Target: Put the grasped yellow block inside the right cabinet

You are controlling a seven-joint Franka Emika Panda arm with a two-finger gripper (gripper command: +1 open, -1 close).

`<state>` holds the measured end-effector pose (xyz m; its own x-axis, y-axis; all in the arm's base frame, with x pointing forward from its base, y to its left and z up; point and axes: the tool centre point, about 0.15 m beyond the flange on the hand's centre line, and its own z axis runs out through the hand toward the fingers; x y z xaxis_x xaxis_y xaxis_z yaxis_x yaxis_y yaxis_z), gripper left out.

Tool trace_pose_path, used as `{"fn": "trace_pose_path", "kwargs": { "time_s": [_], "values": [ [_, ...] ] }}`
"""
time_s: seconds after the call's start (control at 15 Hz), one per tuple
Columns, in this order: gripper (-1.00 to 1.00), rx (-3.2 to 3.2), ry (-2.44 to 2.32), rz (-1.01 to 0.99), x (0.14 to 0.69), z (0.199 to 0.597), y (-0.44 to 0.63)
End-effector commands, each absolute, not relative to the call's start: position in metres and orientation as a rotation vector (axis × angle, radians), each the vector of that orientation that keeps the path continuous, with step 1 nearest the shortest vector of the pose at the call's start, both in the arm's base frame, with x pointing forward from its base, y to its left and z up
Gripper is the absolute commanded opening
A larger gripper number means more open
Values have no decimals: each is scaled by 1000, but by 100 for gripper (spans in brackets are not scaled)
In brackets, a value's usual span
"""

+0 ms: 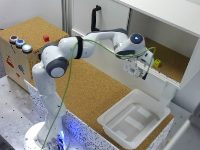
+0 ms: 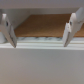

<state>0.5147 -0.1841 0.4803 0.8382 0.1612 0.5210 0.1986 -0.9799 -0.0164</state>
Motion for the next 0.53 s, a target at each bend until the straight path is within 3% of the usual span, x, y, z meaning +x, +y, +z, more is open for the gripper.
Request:
{"fn": "trace_pose_path", "kwargs": {
  "time_s": [0.0,0.27,0.47],
  "values": [
    [100,-2969,-506,-1092,437,459,-103],
    [100,-2883,-669,-1002,379,433,-75],
    [100,-2883,-669,-1002,379,433,-75]
  ]
}}
